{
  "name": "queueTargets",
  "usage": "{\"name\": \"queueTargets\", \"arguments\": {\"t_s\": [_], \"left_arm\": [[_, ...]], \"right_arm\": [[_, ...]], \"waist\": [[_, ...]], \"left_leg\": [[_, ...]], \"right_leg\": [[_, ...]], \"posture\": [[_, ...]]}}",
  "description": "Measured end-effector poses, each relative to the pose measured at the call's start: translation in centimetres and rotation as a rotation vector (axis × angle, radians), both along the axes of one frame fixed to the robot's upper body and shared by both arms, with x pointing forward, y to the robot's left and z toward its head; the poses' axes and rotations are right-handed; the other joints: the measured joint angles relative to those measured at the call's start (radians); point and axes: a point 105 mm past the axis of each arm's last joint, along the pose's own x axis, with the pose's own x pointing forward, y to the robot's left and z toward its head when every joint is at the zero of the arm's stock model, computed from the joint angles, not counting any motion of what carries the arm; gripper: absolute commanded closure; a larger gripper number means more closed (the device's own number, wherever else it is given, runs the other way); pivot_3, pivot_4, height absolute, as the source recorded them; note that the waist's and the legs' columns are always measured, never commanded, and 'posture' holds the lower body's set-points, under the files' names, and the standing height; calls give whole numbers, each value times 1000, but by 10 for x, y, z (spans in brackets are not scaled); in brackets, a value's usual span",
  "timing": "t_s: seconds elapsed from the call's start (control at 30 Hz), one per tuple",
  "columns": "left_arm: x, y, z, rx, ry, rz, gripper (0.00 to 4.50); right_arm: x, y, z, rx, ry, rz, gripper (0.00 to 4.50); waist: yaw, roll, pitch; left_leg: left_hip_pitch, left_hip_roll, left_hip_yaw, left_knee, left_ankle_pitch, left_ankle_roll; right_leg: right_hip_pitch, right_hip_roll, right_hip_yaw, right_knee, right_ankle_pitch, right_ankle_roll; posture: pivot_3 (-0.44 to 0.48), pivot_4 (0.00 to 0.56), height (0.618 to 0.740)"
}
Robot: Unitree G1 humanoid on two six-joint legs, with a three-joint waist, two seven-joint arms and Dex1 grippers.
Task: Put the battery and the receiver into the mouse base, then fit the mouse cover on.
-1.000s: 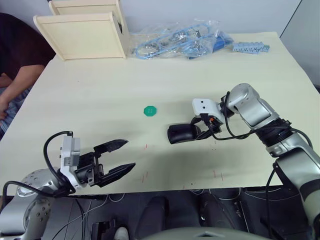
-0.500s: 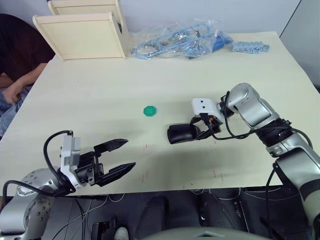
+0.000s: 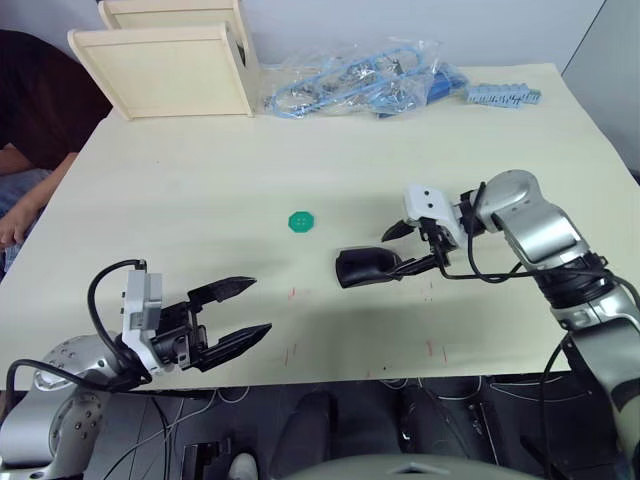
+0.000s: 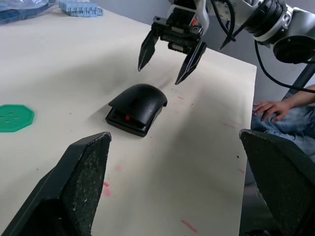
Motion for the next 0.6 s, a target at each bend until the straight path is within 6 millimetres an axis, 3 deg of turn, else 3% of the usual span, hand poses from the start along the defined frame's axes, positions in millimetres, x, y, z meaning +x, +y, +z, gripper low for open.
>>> {"name": "queueTargets", "arguments": {"t_s": [0.2,0.6], "left_arm": [[2,0,2,-2,-11,-4,0],[8,-1,8,-3,-30,-33,0]], "right_arm": [[-13,-17,-3,213,-27,-83,1027],[-11,-21,-20,298,-12,-122,1027]], "waist": [[2,0,0],[-1,-1,0]], "left_leg": [[0,0,1,0,0,0],[1,-1,1,0,0,0]], "right_leg": [[0,0,0,0,0,0],[1,1,0,0,0,0]], "posture": [[0,150,740],[0,150,740]]}}
